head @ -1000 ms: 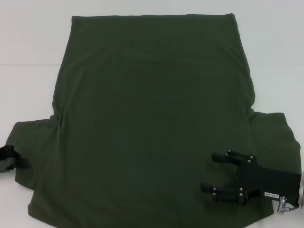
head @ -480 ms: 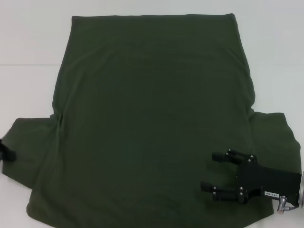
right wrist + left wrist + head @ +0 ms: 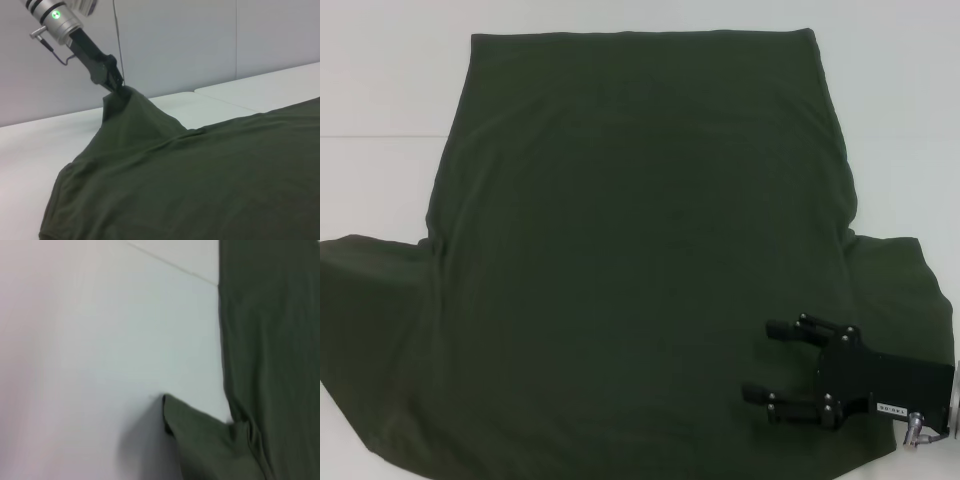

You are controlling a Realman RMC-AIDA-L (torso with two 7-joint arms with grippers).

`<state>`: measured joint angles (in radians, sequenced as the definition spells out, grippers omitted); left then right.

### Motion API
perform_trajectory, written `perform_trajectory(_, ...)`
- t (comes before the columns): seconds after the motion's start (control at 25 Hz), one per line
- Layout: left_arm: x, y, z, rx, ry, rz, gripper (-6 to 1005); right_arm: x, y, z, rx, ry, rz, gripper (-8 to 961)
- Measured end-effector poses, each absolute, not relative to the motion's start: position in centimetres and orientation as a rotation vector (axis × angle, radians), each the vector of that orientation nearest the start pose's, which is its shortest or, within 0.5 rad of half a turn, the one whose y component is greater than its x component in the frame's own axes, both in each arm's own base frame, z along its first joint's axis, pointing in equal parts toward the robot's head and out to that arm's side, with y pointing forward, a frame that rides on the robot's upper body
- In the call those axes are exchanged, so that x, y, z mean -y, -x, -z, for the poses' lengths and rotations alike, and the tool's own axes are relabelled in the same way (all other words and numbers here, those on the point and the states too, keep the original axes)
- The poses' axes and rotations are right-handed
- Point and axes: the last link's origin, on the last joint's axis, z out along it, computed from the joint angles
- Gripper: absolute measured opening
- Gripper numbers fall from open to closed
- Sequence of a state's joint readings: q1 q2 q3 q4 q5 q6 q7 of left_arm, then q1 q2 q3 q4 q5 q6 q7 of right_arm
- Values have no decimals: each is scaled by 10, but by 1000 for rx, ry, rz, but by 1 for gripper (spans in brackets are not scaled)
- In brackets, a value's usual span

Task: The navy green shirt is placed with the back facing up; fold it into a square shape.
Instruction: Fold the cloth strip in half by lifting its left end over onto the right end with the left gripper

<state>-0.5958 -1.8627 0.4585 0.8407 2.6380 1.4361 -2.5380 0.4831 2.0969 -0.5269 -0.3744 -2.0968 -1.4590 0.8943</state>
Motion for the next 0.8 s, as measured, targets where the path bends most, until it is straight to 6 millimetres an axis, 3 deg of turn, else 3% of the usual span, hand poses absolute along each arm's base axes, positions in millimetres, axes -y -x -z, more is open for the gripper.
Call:
perform_trajectory(0.44,-374,331,-140,1780,1879,160,13,-288,-302,49,-427,2682,-652,908)
perform_trajectory(0.8,-391,283,-94,1874,1986,202,15,-287,-303,49,-430,2682,-653,907)
